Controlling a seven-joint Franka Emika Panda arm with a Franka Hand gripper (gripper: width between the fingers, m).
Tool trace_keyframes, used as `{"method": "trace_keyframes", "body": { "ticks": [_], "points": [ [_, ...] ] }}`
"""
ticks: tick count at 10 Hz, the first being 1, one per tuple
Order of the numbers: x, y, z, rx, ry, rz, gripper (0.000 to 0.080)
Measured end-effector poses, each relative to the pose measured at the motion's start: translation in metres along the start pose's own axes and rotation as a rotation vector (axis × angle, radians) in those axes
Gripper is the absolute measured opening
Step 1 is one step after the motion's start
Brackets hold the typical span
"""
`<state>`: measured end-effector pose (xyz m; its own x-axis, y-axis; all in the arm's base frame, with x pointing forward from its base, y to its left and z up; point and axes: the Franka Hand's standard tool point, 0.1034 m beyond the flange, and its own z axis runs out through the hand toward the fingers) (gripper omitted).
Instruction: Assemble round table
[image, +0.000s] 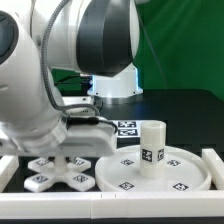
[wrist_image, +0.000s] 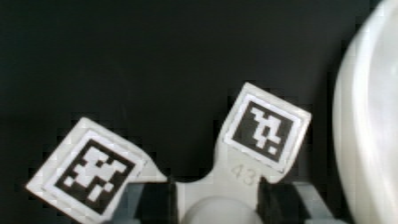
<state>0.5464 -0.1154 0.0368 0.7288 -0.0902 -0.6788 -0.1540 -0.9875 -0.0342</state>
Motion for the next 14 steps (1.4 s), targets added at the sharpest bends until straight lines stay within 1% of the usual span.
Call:
{"method": "trace_keyframes", "body": {
  "ticks": [1,2,5,6,7,8,9,10,11,13,14],
  "points": [
    [-0.005,0.000,0.003,0.005,-0.009,0.003,0.0211],
    [-0.006,0.001,0.001,0.007,0.010,0.005,0.0211],
    [-0.006,0.001,0.003,0.007,0.007,0.006,0.0211],
    [-0.006,0.003,0.006,0.009,0.002,0.006,0.0211],
    [-0.005,0.010,0.016,0.015,-0.017,0.015,0.0211],
    [-0.011,0.017,0.028,0.023,-0.041,0.009,0.0211],
    [-0.019,0.021,0.036,0.030,-0.061,0.014,0.0211],
    [-0.022,0.020,0.039,0.029,-0.054,0.017,0.0211],
    [-0.021,0.017,0.038,0.023,-0.029,0.013,0.0211],
    [-0.022,0.017,0.039,0.024,-0.034,0.013,0.0211],
    [-0.022,0.016,0.039,0.018,-0.028,0.008,0.0211]
  ]
}}
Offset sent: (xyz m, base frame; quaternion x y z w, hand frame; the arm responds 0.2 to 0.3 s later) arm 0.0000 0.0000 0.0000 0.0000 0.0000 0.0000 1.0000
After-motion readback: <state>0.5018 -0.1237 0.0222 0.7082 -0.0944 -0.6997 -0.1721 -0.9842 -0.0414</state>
